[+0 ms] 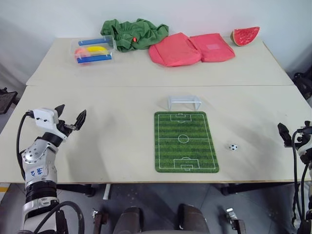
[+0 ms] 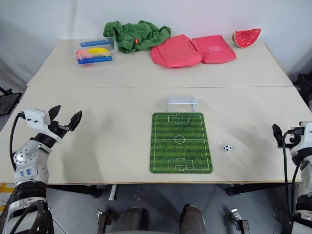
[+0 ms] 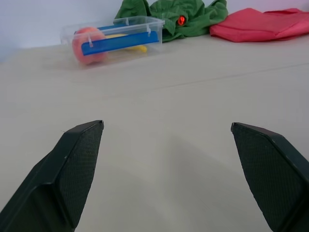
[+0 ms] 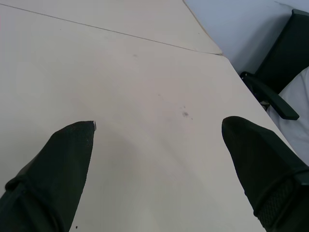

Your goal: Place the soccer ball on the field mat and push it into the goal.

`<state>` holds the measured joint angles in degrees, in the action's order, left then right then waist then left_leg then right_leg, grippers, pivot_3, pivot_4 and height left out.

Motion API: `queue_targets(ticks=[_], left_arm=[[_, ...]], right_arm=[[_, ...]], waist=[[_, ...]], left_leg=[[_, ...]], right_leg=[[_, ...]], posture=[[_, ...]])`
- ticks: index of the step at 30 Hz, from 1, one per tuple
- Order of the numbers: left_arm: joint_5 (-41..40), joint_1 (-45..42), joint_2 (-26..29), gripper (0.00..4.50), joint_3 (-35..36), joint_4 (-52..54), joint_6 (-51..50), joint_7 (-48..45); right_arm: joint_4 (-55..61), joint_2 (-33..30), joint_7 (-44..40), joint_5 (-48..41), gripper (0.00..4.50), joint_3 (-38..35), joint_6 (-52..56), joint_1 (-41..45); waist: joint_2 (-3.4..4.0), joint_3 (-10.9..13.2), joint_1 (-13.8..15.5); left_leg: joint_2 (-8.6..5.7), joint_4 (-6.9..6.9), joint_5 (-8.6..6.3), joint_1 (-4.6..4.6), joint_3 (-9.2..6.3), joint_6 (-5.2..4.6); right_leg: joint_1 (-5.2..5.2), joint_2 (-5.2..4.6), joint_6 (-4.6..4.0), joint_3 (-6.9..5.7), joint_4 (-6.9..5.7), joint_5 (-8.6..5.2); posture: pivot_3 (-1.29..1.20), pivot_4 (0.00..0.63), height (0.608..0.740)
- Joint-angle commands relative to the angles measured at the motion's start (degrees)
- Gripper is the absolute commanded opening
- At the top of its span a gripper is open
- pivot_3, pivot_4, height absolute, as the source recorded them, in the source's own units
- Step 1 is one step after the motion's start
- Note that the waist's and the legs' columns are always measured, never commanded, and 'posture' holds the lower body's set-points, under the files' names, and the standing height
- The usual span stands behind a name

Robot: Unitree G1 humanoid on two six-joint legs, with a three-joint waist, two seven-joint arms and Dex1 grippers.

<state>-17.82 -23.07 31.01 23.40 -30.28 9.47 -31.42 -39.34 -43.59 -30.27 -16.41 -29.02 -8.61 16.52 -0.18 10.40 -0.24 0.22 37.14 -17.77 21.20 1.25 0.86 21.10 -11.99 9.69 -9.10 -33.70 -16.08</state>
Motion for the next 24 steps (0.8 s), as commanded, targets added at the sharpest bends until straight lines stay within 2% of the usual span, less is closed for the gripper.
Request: queue_targets(ticks=[1, 10, 17, 24], left_arm=[[0.85, -0.6, 0.89, 4.5, -1.11, 0.34, 2.06, -0.85], [-2.66, -1.98, 1.21, 4.5, -1.83, 1.92, -0.27, -6.93], [-7.21, -0.62, 1.27, 4.5, -8.77, 10.87, -8.3, -22.16], [-7.54, 0.3, 1.03, 4.5, -11.96, 14.02, -11.7, -27.29]], right_arm=[[3.85, -0.45, 0.44, -0.89, 4.41, -0.89, 0.52, -0.99], [21.14, -2.12, -6.05, -6.01, 4.41, -0.5, 12.5, -6.32], [36.84, -8.66, -20.58, -7.72, 4.41, 8.63, 23.31, -9.71], [38.01, -12.48, -31.88, -6.5, 4.41, 15.89, 25.11, -8.89]], waist=[[0.0, 0.0, 0.01], [0.0, 0.0, 0.09], [0.0, 0.0, 0.11], [-0.04, 0.02, 0.23]], left_leg=[[0.0, 0.0, 0.0, 0.0, 0.0, 0.0], [0.01, 0.0, 0.0, 0.01, 0.0, 0.0], [0.02, 0.05, 0.0, 0.03, 0.01, 0.0], [0.01, 0.07, -0.01, 0.05, 0.0, -0.01]], right_leg=[[0.0, 0.0, 0.0, 0.0, 0.0, 0.0], [0.01, 0.0, 0.0, 0.0, -0.02, 0.0], [0.03, 0.01, 0.0, 0.02, -0.03, 0.0], [0.02, 0.02, 0.0, 0.0, -0.01, 0.01]], posture=[[0.0, 0.15, 0.74], [0.0, 0.15, 0.74], [0.0, 0.15, 0.74], [0.0, 0.15, 0.74]])
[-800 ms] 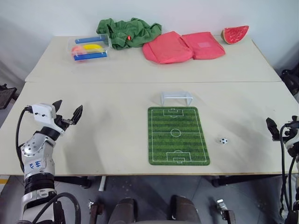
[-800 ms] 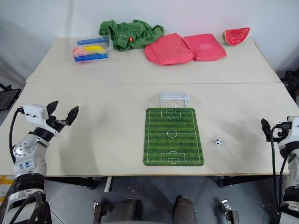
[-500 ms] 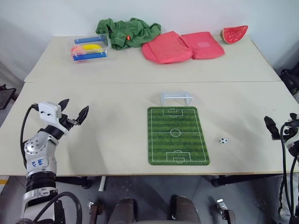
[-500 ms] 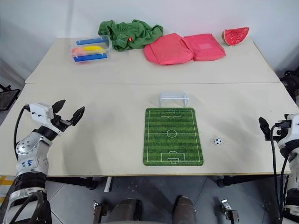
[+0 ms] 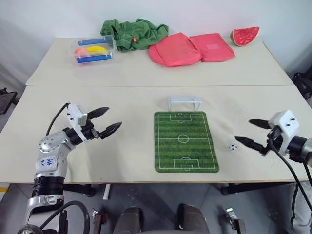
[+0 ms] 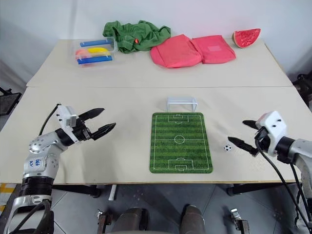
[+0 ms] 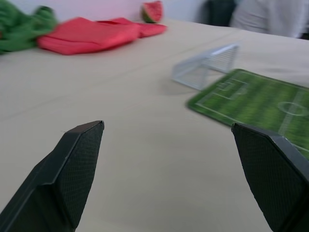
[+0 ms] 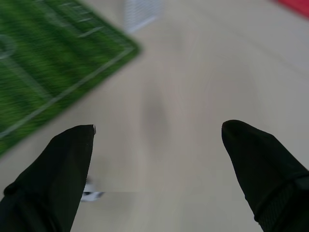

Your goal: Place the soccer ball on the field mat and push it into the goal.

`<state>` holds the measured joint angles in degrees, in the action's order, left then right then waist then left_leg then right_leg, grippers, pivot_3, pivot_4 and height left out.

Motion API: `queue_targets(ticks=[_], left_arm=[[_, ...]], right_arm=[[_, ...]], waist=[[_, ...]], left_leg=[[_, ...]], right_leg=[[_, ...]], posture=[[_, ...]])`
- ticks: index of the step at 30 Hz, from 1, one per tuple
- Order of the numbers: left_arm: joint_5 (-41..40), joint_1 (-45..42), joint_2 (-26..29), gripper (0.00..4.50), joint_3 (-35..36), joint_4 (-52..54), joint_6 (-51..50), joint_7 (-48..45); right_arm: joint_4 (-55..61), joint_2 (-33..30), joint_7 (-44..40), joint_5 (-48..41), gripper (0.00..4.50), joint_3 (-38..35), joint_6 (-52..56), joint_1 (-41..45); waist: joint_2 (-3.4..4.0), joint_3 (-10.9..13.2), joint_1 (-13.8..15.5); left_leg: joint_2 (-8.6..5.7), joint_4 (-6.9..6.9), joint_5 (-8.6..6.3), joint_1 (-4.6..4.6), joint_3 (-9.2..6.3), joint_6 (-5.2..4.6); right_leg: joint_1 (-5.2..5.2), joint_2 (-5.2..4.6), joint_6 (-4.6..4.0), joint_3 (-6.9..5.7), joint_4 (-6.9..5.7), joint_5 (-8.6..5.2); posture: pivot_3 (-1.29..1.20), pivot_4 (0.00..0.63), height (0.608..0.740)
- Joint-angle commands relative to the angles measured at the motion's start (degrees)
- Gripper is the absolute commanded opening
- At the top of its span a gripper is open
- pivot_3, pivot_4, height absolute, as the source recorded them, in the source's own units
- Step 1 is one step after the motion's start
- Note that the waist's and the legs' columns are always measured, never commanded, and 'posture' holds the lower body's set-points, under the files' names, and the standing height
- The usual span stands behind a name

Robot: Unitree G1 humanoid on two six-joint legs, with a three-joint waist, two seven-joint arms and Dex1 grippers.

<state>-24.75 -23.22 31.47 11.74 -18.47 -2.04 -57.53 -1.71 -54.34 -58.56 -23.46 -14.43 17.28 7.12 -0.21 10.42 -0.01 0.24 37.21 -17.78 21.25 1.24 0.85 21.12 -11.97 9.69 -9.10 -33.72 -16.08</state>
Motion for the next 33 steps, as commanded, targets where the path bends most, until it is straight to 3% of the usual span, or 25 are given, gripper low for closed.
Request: queue_targets(ticks=[1, 12, 23, 33], left_arm=[[-0.45, 0.88, 0.38, 4.5, -0.47, 2.6, -0.05, -1.36], [-1.1, 6.61, 0.51, 4.5, 0.01, 10.33, -3.16, 0.29], [-1.21, 6.66, 0.86, 4.5, 0.6, 10.63, -3.5, 0.43], [-3.46, 8.31, 1.84, 4.5, -0.64, 12.35, -3.88, -6.47]], right_arm=[[-0.77, -1.89, -4.33, 1.92, 4.41, 2.59, -1.95, 0.88], [-12.4, 1.45, -6.55, 8.32, 4.41, 8.75, -9.95, 5.33], [-13.22, 2.2, -7.97, 8.65, 0.9, 8.69, -12.39, 6.49], [7.44, 1.8, -8.69, 0.91, 0.85, 9.01, 0.77, 11.39]], waist=[[-0.02, 0.01, 0.01], [-0.06, 0.03, -0.02], [-0.07, 0.03, -0.04], [-0.06, 0.04, -0.08]], left_leg=[[0.01, 0.0, 0.0, 0.0, 0.0, 0.0], [0.01, 0.03, -0.01, 0.0, 0.0, 0.0], [0.11, 0.13, -0.02, -0.05, 0.0, 0.02], [0.31, 0.14, -0.07, 0.0, 0.04, 0.12]], right_leg=[[0.0, 0.0, 0.0, 0.0, 0.0, 0.0], [-0.02, 0.0, 0.0, -0.01, 0.01, 0.01], [-0.09, 0.08, -0.04, 0.0, 0.01, 0.04], [0.01, 0.25, -0.09, 0.04, 0.02, 0.07]], posture=[[0.0, 0.15, 0.74], [0.0, 0.15, 0.74], [0.0, 0.15, 0.74], [0.0, 0.15, 0.74]])
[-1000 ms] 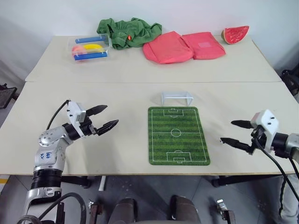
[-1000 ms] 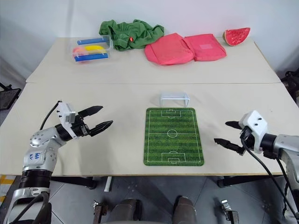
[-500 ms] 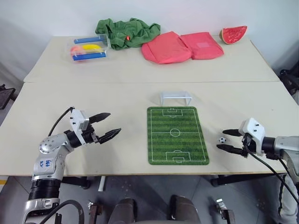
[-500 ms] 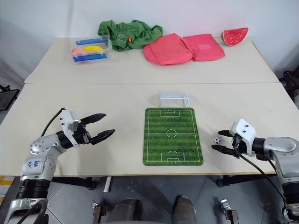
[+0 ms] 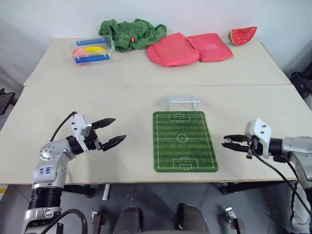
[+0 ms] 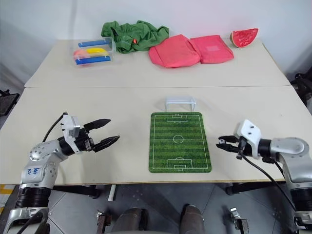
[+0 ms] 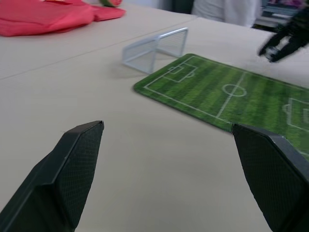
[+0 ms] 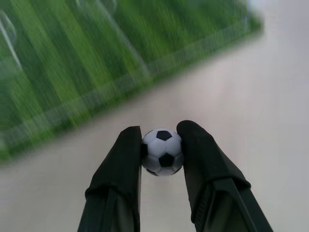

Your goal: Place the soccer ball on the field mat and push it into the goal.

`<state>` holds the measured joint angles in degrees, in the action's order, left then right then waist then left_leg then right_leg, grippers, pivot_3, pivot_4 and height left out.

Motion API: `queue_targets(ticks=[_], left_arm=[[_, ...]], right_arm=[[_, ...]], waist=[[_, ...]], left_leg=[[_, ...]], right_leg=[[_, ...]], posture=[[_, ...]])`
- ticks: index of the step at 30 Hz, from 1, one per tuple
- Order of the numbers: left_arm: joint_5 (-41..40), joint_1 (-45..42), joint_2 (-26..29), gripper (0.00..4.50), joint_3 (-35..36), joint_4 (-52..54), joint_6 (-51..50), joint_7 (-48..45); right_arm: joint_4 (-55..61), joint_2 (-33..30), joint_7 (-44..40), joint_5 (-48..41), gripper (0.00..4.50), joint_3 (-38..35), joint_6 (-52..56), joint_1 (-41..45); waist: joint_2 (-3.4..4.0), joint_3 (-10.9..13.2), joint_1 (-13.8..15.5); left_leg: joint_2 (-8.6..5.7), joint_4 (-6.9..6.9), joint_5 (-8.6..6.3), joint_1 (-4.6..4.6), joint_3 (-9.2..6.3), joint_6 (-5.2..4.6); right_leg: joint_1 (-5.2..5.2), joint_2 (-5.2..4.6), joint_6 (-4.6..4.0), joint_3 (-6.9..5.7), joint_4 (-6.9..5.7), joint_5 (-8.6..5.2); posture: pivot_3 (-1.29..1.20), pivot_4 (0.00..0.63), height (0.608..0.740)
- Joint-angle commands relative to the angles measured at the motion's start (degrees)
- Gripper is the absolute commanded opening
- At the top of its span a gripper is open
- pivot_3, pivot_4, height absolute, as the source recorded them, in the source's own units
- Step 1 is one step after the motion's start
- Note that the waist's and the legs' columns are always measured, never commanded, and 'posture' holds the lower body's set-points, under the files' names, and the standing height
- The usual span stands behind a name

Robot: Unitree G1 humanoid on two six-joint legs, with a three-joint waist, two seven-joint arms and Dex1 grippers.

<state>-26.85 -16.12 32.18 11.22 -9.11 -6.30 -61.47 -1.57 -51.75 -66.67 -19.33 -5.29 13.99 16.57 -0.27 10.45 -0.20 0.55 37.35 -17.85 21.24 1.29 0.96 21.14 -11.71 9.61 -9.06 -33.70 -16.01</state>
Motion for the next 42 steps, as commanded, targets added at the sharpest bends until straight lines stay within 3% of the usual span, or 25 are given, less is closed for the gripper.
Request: queue_targets(ticks=[1, 6, 10, 32, 42], left_arm=[[-1.01, 1.74, 1.24, 4.5, -0.57, 3.33, 0.91, -3.29], [-0.72, 5.0, 1.23, 4.5, -2.65, 6.05, 2.61, -7.01], [-1.29, 8.77, 1.62, 4.5, -5.01, 8.21, 2.96, -11.65], [-1.06, 9.87, 0.42, 4.5, -5.12, 9.66, 3.54, -7.88], [-1.04, 8.48, 0.15, 4.5, -5.36, 8.99, 3.33, -7.23]], right_arm=[[9.01, -0.39, -0.83, -3.63, 0.85, 0.96, 5.33, 2.76], [15.43, 2.14, -3.56, -3.79, 0.85, 9.2, 8.69, 5.8], [13.63, 5.0, -6.69, 2.54, 0.85, 18.63, 2.44, 5.75], [2.84, 11.81, -10.14, 9.16, 0.85, 23.84, -4.74, 9.98], [2.61, 11.72, -10.37, 9.33, 4.13, 23.27, -5.58, 9.74]], waist=[[0.0, 0.0, 0.17], [-0.01, 0.0, 0.48], [-0.01, 0.0, 0.27], [0.0, 0.0, 0.14], [0.0, 0.0, 0.14]], left_leg=[[0.09, 0.03, -0.03, 0.01, 0.0, 0.06], [0.14, 0.02, -0.09, 0.05, -0.01, 0.1], [0.14, 0.07, -0.13, 0.11, 0.01, 0.07], [0.18, 0.23, -0.14, 0.18, 0.05, 0.07], [0.18, 0.24, -0.14, 0.18, 0.06, 0.07]], right_leg=[[0.0, 0.09, -0.02, -0.01, 0.01, 0.01], [0.02, 0.17, -0.02, -0.03, 0.07, 0.01], [0.09, 0.16, -0.02, -0.01, 0.07, 0.01], [0.2, 0.19, -0.05, 0.04, -0.06, 0.03], [0.2, 0.2, -0.06, 0.05, -0.06, 0.03]], posture=[[0.0, 0.15, 0.74], [0.0, 0.15, 0.74], [0.0, 0.15, 0.74], [0.0, 0.15, 0.74], [0.0, 0.15, 0.74]])
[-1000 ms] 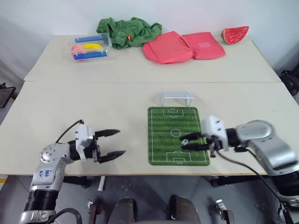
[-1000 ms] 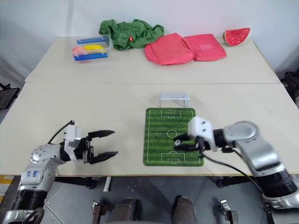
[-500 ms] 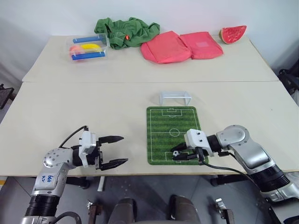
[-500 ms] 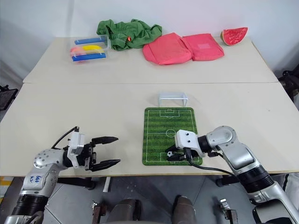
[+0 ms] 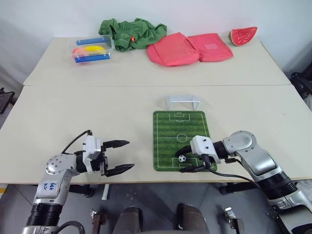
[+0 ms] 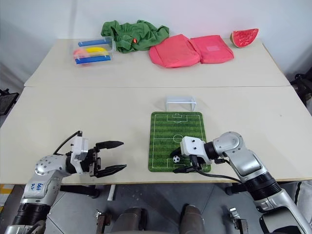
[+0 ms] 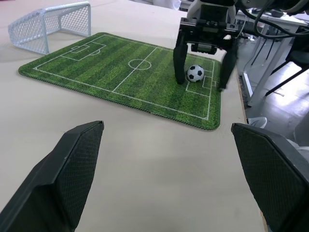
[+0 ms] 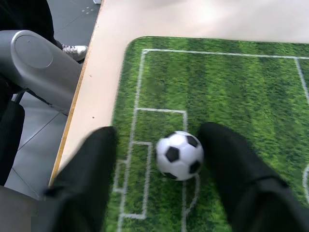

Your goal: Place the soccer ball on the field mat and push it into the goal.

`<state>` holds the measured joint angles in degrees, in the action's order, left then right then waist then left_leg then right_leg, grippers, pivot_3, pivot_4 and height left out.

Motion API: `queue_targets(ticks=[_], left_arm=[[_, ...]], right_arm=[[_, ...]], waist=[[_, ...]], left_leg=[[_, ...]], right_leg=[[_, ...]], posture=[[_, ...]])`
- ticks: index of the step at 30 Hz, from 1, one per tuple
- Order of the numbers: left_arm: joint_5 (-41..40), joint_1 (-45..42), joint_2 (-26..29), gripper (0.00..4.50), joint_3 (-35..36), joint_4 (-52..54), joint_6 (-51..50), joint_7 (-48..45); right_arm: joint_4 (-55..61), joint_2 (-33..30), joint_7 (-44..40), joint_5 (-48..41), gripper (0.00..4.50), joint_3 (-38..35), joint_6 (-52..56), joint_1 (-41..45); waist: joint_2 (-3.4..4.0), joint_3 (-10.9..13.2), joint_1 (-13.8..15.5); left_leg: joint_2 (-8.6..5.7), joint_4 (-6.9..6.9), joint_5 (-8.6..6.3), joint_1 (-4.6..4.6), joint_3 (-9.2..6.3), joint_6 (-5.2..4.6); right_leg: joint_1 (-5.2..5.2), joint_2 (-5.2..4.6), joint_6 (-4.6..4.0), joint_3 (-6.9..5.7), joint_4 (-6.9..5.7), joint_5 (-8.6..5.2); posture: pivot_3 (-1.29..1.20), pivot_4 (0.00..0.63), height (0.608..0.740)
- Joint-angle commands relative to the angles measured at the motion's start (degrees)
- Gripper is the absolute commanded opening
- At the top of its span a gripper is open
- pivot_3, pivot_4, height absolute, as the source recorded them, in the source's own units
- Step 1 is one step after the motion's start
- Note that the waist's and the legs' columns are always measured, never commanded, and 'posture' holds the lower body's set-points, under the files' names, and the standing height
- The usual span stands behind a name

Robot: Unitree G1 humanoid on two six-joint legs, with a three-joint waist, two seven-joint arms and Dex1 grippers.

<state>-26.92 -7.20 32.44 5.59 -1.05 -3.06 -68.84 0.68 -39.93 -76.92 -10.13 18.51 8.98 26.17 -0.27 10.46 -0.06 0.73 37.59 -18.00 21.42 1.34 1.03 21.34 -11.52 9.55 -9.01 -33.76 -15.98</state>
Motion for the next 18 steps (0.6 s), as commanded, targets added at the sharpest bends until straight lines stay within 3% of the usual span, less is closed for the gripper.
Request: queue_targets(ticks=[1, 12, 15, 18], left_arm=[[-0.98, -0.46, -0.11, 4.5, 0.26, 0.91, 0.1, 0.13], [-0.87, -1.52, -0.69, 4.5, -0.08, 0.16, 0.49, -0.09], [-0.91, -1.8, -0.66, 4.5, 0.04, -0.29, 0.58, -0.39], [-0.91, -2.07, -0.63, 4.5, 0.09, -0.67, 0.64, -0.66]], right_arm=[[0.38, -0.14, -0.13, 0.1, 4.13, -0.56, -0.56, 0.17], [5.02, 0.02, 1.95, -2.39, 4.13, -4.01, 2.87, 3.97], [7.82, -0.46, 2.18, -3.6, 3.48, -4.64, 4.6, 3.29], [11.51, -1.4, 1.71, -4.75, 2.44, -4.6, 6.0, 0.95]], waist=[[0.0, 0.0, 0.0], [0.0, 0.0, -0.05], [0.0, 0.0, 0.0], [0.0, 0.0, 0.23]], left_leg=[[0.0, 0.0, 0.0, 0.0, 0.0, 0.0], [0.01, -0.01, 0.0, 0.0, 0.0, 0.0], [0.02, -0.01, 0.0, 0.01, 0.0, 0.01], [0.01, -0.02, -0.01, 0.01, 0.0, 0.01]], right_leg=[[0.0, 0.0, 0.0, 0.0, 0.0, 0.0], [0.02, 0.0, 0.0, 0.0, -0.01, 0.0], [0.03, 0.01, 0.0, 0.0, -0.01, 0.0], [0.03, 0.01, 0.0, -0.01, 0.0, 0.0]], posture=[[0.0, 0.15, 0.74], [0.0, 0.15, 0.74], [0.0, 0.15, 0.74], [0.0, 0.15, 0.74]])
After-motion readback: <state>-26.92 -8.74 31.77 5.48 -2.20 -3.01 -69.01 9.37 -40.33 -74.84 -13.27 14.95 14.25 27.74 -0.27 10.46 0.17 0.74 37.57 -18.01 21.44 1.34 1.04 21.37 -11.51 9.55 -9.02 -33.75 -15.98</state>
